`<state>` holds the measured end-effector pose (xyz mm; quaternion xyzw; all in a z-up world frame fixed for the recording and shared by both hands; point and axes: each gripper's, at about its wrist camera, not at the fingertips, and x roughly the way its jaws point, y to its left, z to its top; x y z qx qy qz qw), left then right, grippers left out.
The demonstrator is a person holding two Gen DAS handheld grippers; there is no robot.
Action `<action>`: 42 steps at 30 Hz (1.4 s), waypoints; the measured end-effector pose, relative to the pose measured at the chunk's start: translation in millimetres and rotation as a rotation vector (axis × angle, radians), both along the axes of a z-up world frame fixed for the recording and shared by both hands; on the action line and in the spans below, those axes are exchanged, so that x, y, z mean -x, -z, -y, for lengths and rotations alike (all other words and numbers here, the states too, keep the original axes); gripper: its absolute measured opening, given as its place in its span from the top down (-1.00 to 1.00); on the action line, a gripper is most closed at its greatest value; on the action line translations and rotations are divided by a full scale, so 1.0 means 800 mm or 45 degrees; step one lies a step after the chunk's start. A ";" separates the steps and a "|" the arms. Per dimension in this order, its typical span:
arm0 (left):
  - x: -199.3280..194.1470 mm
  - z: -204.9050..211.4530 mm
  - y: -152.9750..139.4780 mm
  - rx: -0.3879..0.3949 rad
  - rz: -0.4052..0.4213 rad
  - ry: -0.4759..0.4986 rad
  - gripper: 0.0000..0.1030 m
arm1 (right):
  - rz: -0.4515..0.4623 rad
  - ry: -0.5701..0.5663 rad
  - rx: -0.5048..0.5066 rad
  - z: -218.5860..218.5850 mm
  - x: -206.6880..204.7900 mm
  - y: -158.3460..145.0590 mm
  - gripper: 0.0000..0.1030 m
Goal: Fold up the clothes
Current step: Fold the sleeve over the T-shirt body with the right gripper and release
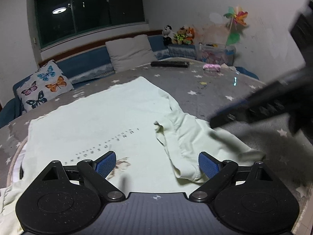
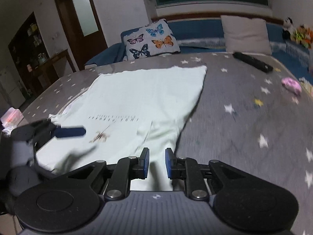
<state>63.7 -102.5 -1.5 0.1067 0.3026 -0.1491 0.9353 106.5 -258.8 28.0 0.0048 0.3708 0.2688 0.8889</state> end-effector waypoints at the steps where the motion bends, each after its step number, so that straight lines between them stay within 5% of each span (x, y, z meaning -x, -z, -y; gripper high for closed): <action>1: -0.001 0.001 0.002 -0.002 -0.008 0.000 -0.81 | 0.001 -0.004 0.002 -0.003 -0.006 0.001 0.67; 20: -0.012 -0.003 0.015 0.006 -0.100 -0.022 -1.00 | 0.034 -0.033 0.168 -0.062 -0.067 0.029 0.68; 22: -0.010 -0.004 0.015 0.007 -0.100 -0.023 -1.00 | 0.046 -0.033 0.161 -0.058 -0.060 0.021 0.65; 25: -0.007 -0.006 0.013 0.006 -0.096 -0.031 -1.00 | 0.067 -0.046 0.157 -0.052 -0.046 0.010 0.33; 42: 0.008 -0.029 0.006 -0.007 -0.087 -0.115 -1.00 | 0.092 -0.075 0.236 -0.024 0.038 0.023 0.17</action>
